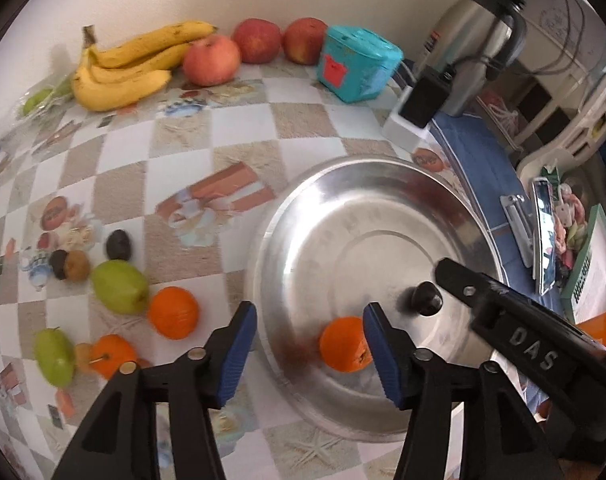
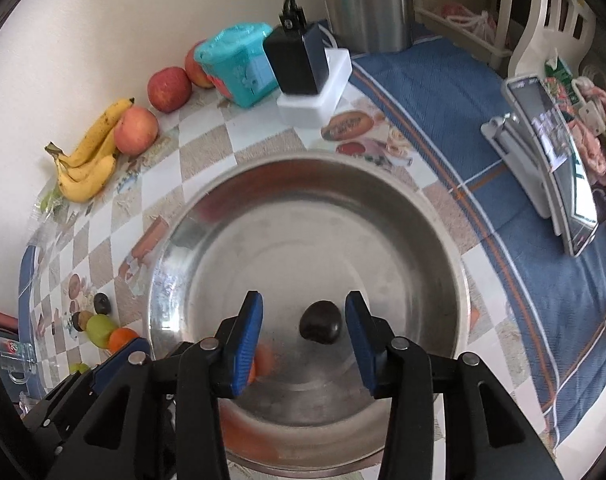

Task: Organize fruits
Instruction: 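Carry both fruits over the steel bowl and open both tools to drop them, then withdraw both open tools from the bowl back toward the fruits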

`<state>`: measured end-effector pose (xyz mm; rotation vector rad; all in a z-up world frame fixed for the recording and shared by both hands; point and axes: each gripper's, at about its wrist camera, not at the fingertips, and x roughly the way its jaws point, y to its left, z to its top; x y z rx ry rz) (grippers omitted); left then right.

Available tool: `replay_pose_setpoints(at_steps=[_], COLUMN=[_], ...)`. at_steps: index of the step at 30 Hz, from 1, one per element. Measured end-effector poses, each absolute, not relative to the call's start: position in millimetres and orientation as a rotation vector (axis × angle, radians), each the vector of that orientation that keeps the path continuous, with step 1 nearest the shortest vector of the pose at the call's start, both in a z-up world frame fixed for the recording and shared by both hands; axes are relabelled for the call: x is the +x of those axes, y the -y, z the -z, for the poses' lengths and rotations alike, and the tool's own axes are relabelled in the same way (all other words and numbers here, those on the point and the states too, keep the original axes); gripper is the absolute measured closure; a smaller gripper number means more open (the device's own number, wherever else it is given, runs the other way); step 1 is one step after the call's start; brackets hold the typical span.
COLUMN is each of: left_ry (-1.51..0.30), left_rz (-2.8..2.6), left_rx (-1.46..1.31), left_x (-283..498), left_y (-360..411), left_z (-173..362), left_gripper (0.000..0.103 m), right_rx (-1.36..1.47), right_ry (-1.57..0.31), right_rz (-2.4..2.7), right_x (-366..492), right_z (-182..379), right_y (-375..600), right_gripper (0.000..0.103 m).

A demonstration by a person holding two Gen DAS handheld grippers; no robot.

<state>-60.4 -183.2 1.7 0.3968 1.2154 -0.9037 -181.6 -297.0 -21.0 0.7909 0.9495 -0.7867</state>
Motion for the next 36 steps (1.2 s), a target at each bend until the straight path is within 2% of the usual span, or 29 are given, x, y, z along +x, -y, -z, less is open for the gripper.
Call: replay_pose_setpoints(at_steps=[16,22,34,36], left_ry=[-1.226,-1.212,-1.225,-1.228], left_rz=[0.549,0.501,0.465,0.463], left_rx=[0.290,0.254,0.196,0.188], left_x=[26,39,47,50], left_y=[85,54,19,16], left_z=[-22,-30,-9,-8], left_gripper=[0.041,0.039,0.038,0.034], right_rx=[0.717,0.670,0.540,0.538], right_ry=[-0.952,-0.991,-1.034,-1.049], right_rz=[0.760,0.728,0.688,0.688], right_x=[-177,-166,-144,-142], right_z=[-1,3,3,8], right_y=[273,255,223,222], right_gripper=[0.059,0.059,0.059,0.058])
